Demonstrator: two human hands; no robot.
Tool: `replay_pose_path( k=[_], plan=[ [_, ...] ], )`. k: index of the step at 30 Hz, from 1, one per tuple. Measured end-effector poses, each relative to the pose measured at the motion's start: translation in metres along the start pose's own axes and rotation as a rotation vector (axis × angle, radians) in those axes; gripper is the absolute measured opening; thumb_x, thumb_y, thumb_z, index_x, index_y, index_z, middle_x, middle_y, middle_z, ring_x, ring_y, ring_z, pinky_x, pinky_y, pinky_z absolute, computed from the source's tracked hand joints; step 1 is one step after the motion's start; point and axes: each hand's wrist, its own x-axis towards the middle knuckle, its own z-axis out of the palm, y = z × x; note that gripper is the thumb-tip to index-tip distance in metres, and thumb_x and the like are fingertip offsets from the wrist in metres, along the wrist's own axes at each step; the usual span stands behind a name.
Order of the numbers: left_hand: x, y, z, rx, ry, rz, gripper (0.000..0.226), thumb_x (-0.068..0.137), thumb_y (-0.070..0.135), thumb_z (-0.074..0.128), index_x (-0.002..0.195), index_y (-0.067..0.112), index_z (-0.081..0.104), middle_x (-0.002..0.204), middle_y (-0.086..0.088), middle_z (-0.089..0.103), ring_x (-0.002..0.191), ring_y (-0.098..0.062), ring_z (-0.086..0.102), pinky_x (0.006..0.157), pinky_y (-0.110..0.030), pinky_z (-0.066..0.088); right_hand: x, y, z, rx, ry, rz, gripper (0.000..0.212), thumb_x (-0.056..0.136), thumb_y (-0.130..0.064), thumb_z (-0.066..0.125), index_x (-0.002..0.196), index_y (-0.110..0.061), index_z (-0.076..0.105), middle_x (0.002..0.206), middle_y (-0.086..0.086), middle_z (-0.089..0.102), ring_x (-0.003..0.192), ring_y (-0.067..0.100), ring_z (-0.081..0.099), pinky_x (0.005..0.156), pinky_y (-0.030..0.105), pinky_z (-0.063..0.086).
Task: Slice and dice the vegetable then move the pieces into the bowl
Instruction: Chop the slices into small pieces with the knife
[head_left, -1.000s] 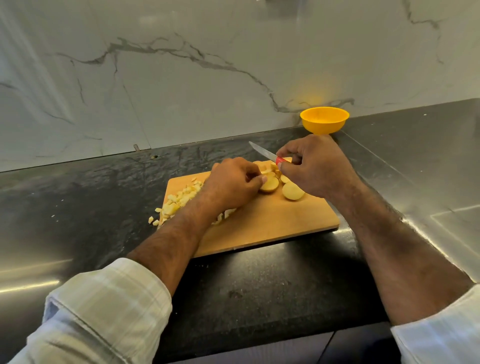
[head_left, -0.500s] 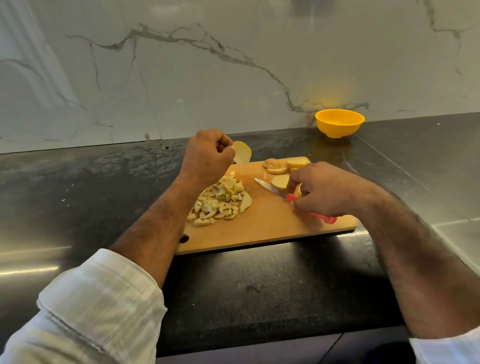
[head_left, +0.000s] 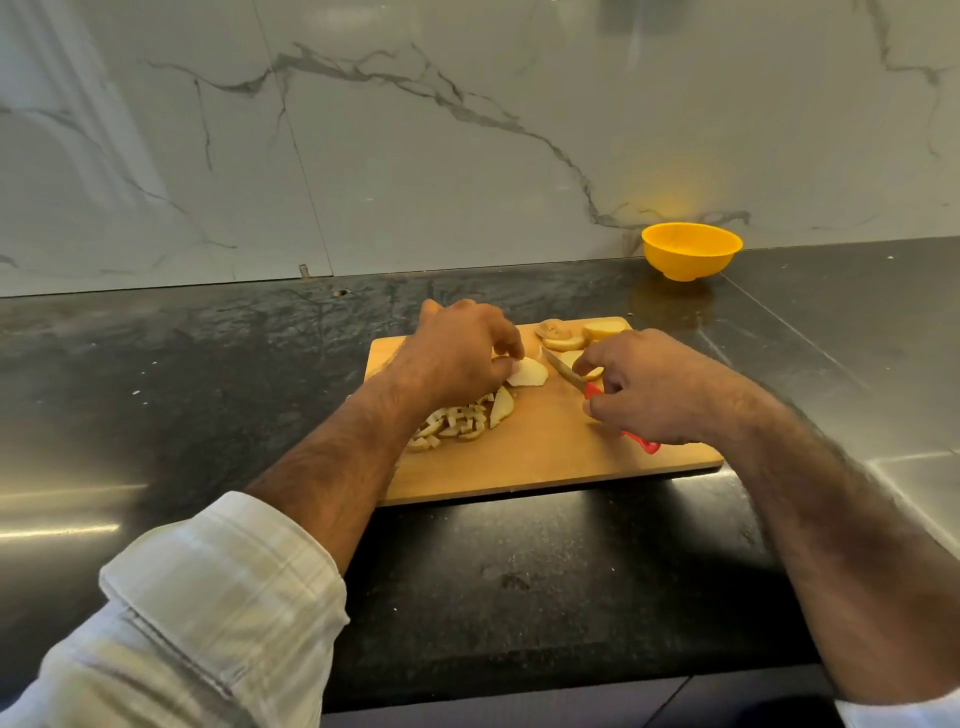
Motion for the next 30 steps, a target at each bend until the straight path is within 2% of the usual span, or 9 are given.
replay_pose_path(
  k=[3,6,10,14,18,22,24,27,30],
  plan=[
    [0.0,0.006,0.0,0.024,-0.039,-0.003,0.027,0.097,0.056,0.068,0.116,0.037,0.073,0.108,0.02,0.058,0.115,-0.009,0.054,0.113,-0.054,0.029,-0.004,-0.004,0.01,-0.029,0.073,-0.009,0.039,0.098,-0.032,0.066,0.137,-0.028,0.063,0.101,-0.013,0.058,0.091,0.01,0.059,0.067,0.023,0.046],
    [-0.001,0.009,-0.001,-0.021,-0.067,-0.022,0.028,0.097,0.055,0.069,0.119,0.039,0.072,0.111,0.017,0.059,0.113,-0.01,0.054,0.116,-0.058,0.029,-0.013,-0.006,0.02,-0.056,0.147,-0.003,0.037,0.099,-0.031,0.061,0.136,-0.028,0.065,0.093,-0.015,0.056,0.086,0.01,0.056,0.063,0.023,0.04],
    [-0.002,0.01,-0.004,-0.019,-0.098,-0.027,0.027,0.097,0.053,0.07,0.121,0.041,0.073,0.124,0.014,0.061,0.125,-0.013,0.052,0.118,-0.061,0.027,-0.02,-0.013,0.028,-0.027,0.144,0.066,0.046,0.096,-0.031,0.063,0.142,-0.03,0.062,0.1,-0.009,0.062,0.089,0.013,0.059,0.063,0.025,0.045],
    [-0.001,0.011,-0.005,-0.01,-0.118,0.004,0.028,0.098,0.052,0.07,0.122,0.039,0.074,0.144,0.012,0.055,0.145,-0.016,0.039,0.119,-0.06,0.023,-0.018,-0.024,0.03,-0.093,0.123,0.103,0.045,0.093,-0.034,0.063,0.137,-0.028,0.065,0.107,-0.007,0.065,0.091,0.015,0.061,0.074,0.03,0.059],
    [-0.001,0.011,-0.007,-0.022,-0.143,0.016,0.025,0.098,0.049,0.07,0.12,0.038,0.075,0.143,0.012,0.057,0.147,-0.016,0.038,0.119,-0.06,0.022,-0.018,-0.031,0.034,-0.124,0.076,0.105,0.042,0.092,-0.031,0.062,0.134,-0.03,0.066,0.098,-0.009,0.062,0.085,0.011,0.06,0.07,0.028,0.057],
    [-0.001,0.016,-0.009,-0.02,-0.154,0.009,0.023,0.099,0.045,0.07,0.12,0.038,0.076,0.15,0.01,0.054,0.148,-0.017,0.038,0.122,-0.062,0.017,-0.016,-0.034,0.029,-0.103,0.067,0.104,0.045,0.092,-0.03,0.063,0.137,-0.029,0.065,0.109,-0.005,0.065,0.094,0.015,0.062,0.077,0.031,0.058],
    [-0.001,0.017,-0.009,-0.016,-0.15,-0.002,0.022,0.099,0.044,0.07,0.119,0.038,0.076,0.148,0.011,0.056,0.147,-0.017,0.039,0.122,-0.062,0.016,-0.017,-0.033,0.027,-0.111,0.111,0.082,0.039,0.094,-0.031,0.062,0.132,-0.028,0.068,0.104,-0.005,0.065,0.09,0.014,0.061,0.068,0.028,0.053],
    [-0.002,0.016,-0.008,-0.026,-0.127,-0.009,0.019,0.098,0.044,0.071,0.115,0.036,0.078,0.136,0.014,0.063,0.14,-0.015,0.044,0.122,-0.06,0.02,-0.022,-0.034,0.027,-0.099,0.166,0.067,0.039,0.097,-0.032,0.061,0.136,-0.028,0.066,0.095,-0.009,0.063,0.085,0.012,0.06,0.061,0.024,0.045],
    [0.0,0.015,-0.007,-0.034,-0.108,-0.004,0.017,0.097,0.044,0.073,0.11,0.035,0.079,0.124,0.016,0.067,0.129,-0.013,0.052,0.12,-0.058,0.025,-0.026,-0.04,0.032,-0.095,0.12,0.095,0.04,0.096,-0.031,0.062,0.135,-0.028,0.066,0.1,-0.006,0.063,0.09,0.013,0.06,0.068,0.026,0.052]
  ],
)
